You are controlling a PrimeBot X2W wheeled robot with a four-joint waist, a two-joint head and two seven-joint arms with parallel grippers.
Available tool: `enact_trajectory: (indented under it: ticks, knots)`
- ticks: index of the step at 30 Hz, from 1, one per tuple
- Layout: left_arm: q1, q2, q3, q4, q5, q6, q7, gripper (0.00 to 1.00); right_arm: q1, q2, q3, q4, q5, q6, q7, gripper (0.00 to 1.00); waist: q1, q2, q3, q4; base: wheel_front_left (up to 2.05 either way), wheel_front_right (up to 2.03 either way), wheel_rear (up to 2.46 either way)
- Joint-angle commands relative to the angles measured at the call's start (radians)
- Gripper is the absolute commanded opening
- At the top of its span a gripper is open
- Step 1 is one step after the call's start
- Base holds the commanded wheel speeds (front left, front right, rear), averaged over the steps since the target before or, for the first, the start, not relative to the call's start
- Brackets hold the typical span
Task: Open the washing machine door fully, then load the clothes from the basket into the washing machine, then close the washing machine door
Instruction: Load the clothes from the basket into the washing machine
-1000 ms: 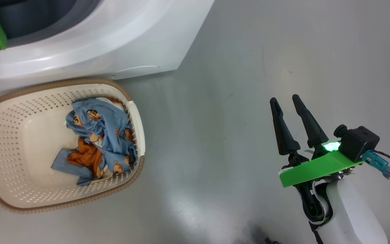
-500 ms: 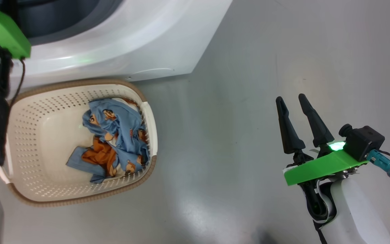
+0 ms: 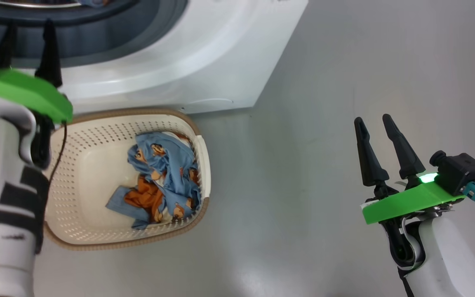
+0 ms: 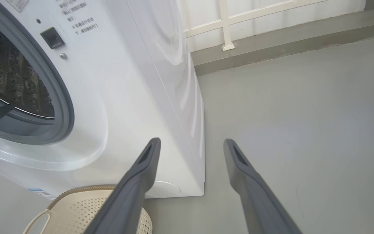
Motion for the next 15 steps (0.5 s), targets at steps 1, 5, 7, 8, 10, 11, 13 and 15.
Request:
enact_trajectory:
  ticks: [1, 5, 7, 8, 10, 11, 13, 15]
  knots:
    - [0.036, 0.038, 0.036, -0.045, 0.011, -0.002, -0.006, 1.0, 0.032, -0.009, 0.017, -0.017, -0.002, 0.002, -0.005, 1.0, 0.0, -0.0001, -0.031, 0.02, 0.0, 0.0, 0.0]
    - [0.132, 0.026, 0.084, -0.119, 0.036, -0.002, -0.006, 1.0, 0.051, -0.021, 0.016, -0.014, 0.0, 0.002, -0.005, 1.0, 0.0, -0.0001, -0.068, 0.034, 0.0, 0.0, 0.0]
    - [0.178, 0.02, 0.099, -0.154, 0.049, -0.002, -0.006, 1.0, 0.062, -0.028, 0.014, -0.012, 0.002, 0.002, -0.005, 1.0, 0.0, -0.0001, -0.087, 0.04, 0.0, 0.0, 0.0]
    - [0.201, 0.017, 0.108, -0.172, 0.055, -0.002, -0.006, 1.0, 0.067, -0.032, 0.013, -0.01, 0.003, 0.002, -0.005, 1.0, 0.0, -0.0001, -0.096, 0.044, 0.0, 0.0, 0.0]
    - [0.242, 0.008, 0.13, -0.202, 0.065, -0.002, -0.006, 1.0, 0.078, -0.039, 0.009, -0.008, 0.006, 0.002, -0.005, 1.0, 0.0, -0.0001, -0.114, 0.052, 0.0, 0.0, 0.0]
    - [0.262, 0.003, 0.137, -0.215, 0.069, -0.002, -0.006, 1.0, 0.083, -0.043, 0.007, -0.007, 0.007, 0.002, -0.005, 1.0, 0.0, -0.0001, -0.123, 0.055, 0.0, 0.0, 0.0]
    - [0.299, -0.005, 0.151, -0.242, 0.077, -0.002, -0.006, 1.0, 0.094, -0.049, 0.005, -0.005, 0.01, 0.002, -0.005, 1.0, 0.0, -0.0001, -0.14, 0.062, 0.0, 0.0, 0.0]
    - [0.336, -0.012, 0.16, -0.267, 0.087, -0.002, -0.006, 1.0, 0.104, -0.055, 0.004, -0.003, 0.012, 0.002, -0.005, 1.0, 0.0, -0.0001, -0.158, 0.067, 0.0, 0.0, 0.0]
